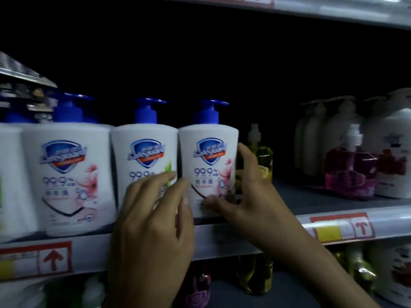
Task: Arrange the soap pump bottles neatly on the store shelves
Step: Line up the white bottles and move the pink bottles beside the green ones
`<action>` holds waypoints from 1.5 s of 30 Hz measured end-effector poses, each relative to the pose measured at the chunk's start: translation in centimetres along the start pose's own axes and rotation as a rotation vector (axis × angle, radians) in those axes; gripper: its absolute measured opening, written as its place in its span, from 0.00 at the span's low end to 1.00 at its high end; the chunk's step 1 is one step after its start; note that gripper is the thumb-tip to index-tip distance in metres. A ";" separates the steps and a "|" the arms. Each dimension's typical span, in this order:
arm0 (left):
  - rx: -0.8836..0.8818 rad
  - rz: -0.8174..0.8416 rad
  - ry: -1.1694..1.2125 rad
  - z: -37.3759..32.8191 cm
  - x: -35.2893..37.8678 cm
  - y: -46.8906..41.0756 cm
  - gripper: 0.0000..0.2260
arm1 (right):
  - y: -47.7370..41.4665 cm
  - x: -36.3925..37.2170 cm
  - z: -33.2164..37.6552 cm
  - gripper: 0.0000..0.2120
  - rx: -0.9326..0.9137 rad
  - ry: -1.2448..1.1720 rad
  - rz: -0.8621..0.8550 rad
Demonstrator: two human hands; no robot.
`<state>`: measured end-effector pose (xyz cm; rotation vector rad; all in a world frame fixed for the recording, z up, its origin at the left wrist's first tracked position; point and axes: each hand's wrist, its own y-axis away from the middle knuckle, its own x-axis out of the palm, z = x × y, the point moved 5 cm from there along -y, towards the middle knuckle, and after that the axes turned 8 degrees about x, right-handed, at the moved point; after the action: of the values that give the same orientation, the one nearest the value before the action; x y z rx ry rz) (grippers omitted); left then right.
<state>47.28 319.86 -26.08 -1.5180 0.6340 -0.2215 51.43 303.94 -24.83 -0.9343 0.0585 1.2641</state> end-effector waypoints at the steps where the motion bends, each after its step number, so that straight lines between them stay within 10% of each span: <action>1: 0.003 -0.023 -0.037 0.3 -0.8 -0.7 0.15 | 0.0 0.1 0.1 0.50 0.018 -0.017 -0.005; 22: -0.047 0.377 -0.400 2.5 -1.5 -10.0 0.20 | 0.6 0.8 1.6 0.53 0.207 0.247 -0.031; 28: -0.020 0.365 -0.399 2.2 -2.4 -9.7 0.21 | -1.4 0.1 -0.8 0.31 0.267 0.019 0.198; 45: 0.018 0.362 -0.370 7.5 -7.8 -8.6 0.22 | -2.2 -0.7 0.6 0.22 0.244 -0.299 0.619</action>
<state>46.87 329.69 -16.39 -1.3533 0.5923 0.3229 52.78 303.79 -22.83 -0.5161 0.2770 1.9086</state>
